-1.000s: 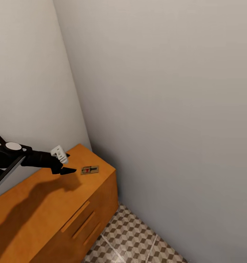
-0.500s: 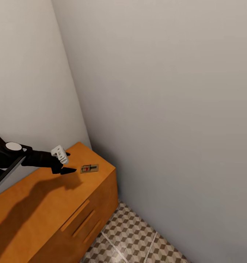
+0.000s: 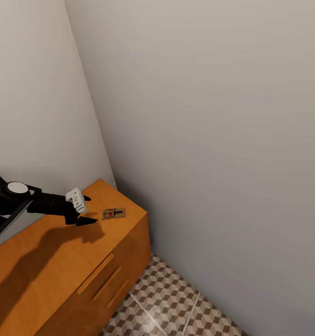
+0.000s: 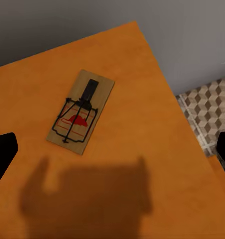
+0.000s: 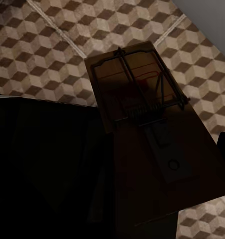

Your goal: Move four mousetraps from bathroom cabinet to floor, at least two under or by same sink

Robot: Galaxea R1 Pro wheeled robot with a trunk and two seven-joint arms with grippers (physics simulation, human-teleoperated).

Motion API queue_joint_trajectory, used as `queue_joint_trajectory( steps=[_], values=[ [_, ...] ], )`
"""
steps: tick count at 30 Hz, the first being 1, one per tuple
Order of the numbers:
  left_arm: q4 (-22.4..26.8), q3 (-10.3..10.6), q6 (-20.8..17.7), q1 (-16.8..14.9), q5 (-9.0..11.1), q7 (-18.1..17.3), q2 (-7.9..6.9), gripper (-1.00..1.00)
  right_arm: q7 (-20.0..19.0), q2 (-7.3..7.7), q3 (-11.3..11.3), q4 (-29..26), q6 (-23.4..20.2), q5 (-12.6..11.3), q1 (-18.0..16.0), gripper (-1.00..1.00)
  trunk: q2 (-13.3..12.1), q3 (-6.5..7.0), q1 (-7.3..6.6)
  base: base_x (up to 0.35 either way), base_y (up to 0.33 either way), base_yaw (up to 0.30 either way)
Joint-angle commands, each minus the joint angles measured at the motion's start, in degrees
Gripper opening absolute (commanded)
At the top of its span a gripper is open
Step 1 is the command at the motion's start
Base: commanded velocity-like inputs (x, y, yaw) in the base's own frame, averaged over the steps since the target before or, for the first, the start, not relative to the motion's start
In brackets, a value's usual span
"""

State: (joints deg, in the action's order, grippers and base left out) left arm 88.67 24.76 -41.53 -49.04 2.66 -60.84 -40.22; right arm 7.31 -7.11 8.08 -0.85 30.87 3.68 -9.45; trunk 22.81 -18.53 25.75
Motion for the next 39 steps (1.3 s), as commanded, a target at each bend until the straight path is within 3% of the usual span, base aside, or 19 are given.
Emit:
queue_joint_trajectory(
  steps=[1, 15, 39],
  values=[
    [0.0, 0.1, -0.3, -0.1, 0.2, 0.0, -0.05, 1.00, 0.7, -0.01, 0.4, 0.1, 0.1, 0.4, 0.0, -1.00, 0.1, -0.18, 0.03, 0.000, 0.000, 0.000],
    [0.0, 0.1, 1.1, -0.1, -0.3, -3.1, -0.04, 1.00, 0.7, 0.01, 0.4, 0.1, 0.1, 0.4, 0.0, -1.00, 0.1, -1.18, 0.03, 0.000, 0.000, 0.000],
    [0.0, 0.6, 1.1, -0.1, -2.3, -3.4, 0.19, 1.00, 0.7, 0.07, 0.4, 0.1, 0.1, 0.4, 0.0, -1.00, 0.1, -1.39, 0.03, 0.000, 0.000, 0.000]
  ],
)
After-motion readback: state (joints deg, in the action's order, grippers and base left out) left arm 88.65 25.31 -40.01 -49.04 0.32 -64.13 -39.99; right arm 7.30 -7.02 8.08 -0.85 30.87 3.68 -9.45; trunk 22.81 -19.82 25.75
